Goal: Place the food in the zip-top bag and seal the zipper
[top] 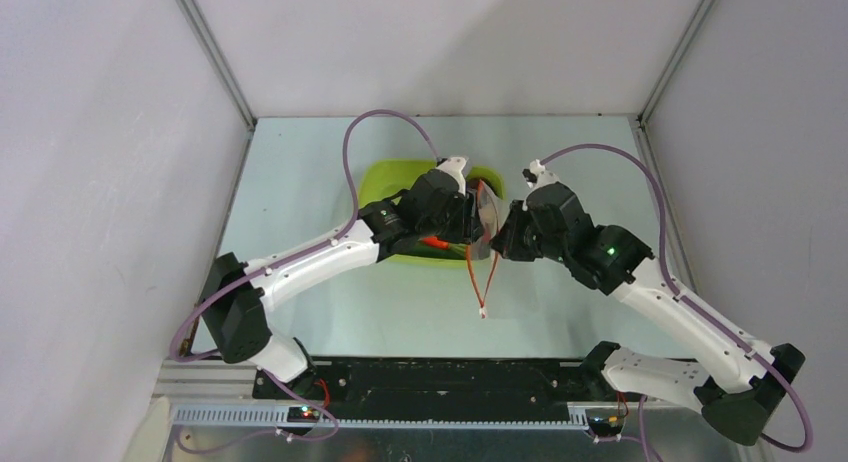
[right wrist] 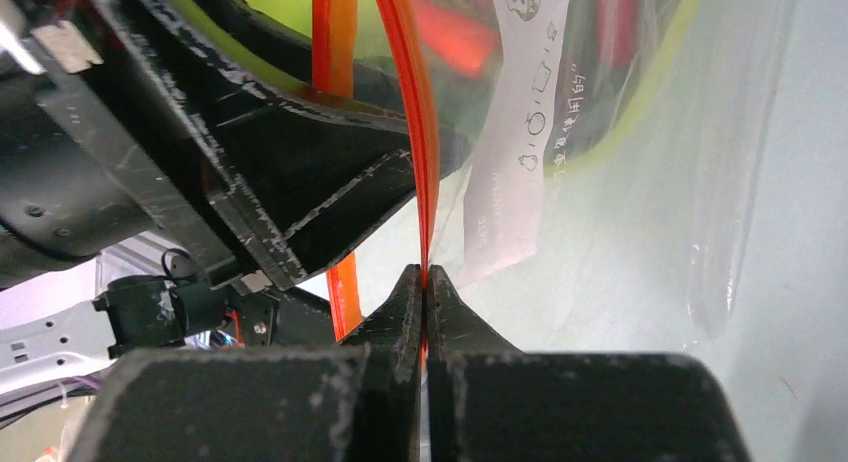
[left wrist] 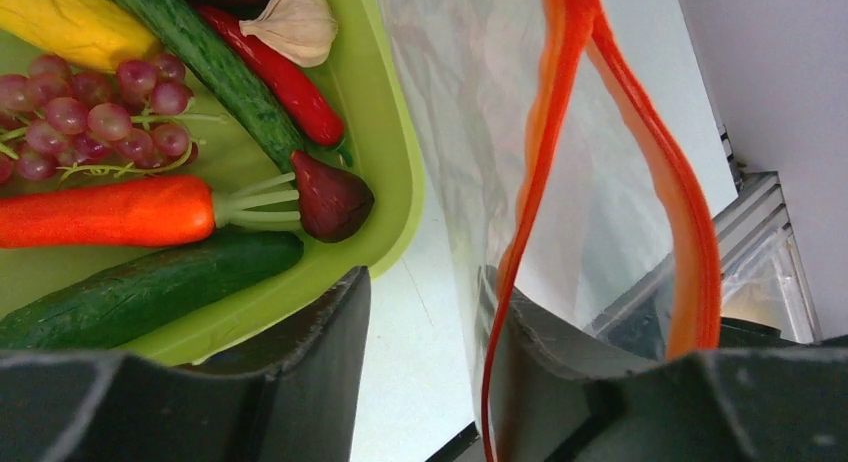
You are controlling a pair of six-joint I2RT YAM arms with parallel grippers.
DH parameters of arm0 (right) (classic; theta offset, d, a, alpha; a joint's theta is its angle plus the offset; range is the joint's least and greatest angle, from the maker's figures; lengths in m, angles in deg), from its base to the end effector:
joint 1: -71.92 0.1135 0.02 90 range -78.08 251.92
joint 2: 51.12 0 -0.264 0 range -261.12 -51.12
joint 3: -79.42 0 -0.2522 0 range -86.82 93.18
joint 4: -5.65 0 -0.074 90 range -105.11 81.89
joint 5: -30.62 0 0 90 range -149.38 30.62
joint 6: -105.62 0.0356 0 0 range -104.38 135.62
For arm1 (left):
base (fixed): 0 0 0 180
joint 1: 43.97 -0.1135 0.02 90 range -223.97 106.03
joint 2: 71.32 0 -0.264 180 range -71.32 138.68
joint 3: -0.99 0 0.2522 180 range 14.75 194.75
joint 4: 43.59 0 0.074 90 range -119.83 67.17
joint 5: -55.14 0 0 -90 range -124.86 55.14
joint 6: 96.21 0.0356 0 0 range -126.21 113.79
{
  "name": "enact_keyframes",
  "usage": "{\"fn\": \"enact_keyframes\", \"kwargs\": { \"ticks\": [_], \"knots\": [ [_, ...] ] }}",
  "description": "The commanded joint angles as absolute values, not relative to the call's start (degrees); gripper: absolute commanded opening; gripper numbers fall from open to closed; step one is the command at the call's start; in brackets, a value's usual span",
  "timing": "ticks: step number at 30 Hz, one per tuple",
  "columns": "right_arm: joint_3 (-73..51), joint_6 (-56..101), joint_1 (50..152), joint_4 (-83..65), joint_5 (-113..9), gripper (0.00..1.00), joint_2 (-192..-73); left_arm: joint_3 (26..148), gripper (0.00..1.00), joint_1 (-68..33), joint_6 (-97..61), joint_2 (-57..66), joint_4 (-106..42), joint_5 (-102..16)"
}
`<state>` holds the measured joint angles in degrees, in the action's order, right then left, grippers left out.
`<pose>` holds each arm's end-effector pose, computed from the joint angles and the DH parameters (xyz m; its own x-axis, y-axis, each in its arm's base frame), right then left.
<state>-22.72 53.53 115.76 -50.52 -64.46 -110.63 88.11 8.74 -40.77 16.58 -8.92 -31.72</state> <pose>0.1550 0.1445 0.3533 -0.7419 0.1361 -0.6566 -0.2328 0.8660 0.4425 0.2147 -0.2787 0.3104 -0.7247 0.0167 -0.6889 0.4326 0.7892 -0.4359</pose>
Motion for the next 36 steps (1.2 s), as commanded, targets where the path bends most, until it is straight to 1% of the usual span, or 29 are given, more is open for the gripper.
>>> {"fn": "enact_keyframes", "kwargs": {
  "ticks": [1,2,4,6,8,9,12,13,16,20,24,27,30,33,36],
  "knots": [
    [-20.44,53.73,116.92,-46.18,-64.20,0.00,-109.45,88.85,0.43,8.99,-40.71,14.83,-9.07,-31.12],
    [-20.41,53.66,117.30,-45.78,-63.77,0.00,-109.55,88.56,0.39,9.02,-40.96,14.56,-8.86,-31.16],
    [-20.40,53.51,118.04,-44.66,-63.22,0.00,-110.06,87.51,0.23,8.95,-41.27,12.94,-8.01,-30.52],
    [-20.39,53.23,118.84,-43.82,-62.89,0.00,-110.75,85.37,0.16,9.02,-41.63,9.82,-6.58,-28.79],
    [-20.41,52.86,119.58,-42.75,-62.49,0.00,-111.75,82.83,0.11,9.05,-41.68,5.64,-4.07,-25.70],
    [-20.45,52.57,119.90,-42.44,-61.94,0.00,-112.02,81.54,0.10,9.03,-41.58,2.37,-1.29,-24.65],
    [-20.45,51.20,120.60,-39.63,-60.33,0.00,-113.86,79.99,0.10,9.03,-41.66,-5.84,8.90,-17.79],
    [-20.41,50.90,121.01,-38.77,-57.71,0.00,-114.35,79.69,0.12,9.03,-42.14,-7.38,11.07,-14.33],
    [-19.20,49.90,121.95,-33.10,-52.68,0.00,-118.25,81.17,0.14,9.06,-43.53,-13.88,24.21,-7.84],
    [-13.80,47.67,125.32,-27.34,-48.68,0.00,-125.90,86.25,0.20,9.09,-46.39,-18.34,38.64,0.55],
    [-9.42,48.92,126.95,-23.83,-46.94,0.00,-132.53,89.62,0.19,9.08,-50.21,-20.27,47.67,6.29],
    [-9.27,49.60,126.44,-25.79,-50.40,0.00,-134.14,89.73,0.18,9.02,-51.17,-20.29,49.47,9.41],
    [-9.87,49.46,124.48,-30.11,-56.53,0.00,-133.88,89.21,0.19,8.96,-49.10,-17.36,46.13,9.40],
    [-11.76,49.64,121.96,-33.22,-58.62,0.00,-131.98,90.91,0.18,8.98,-43.34,-11.23,38.61,6.39],
    [-13.52,49.94,119.33,-35.89,-61.12,0.00,-130.71,93.50,0.17,8.99,-37.84,-6.12,32.44,0.97]
  ]
}}
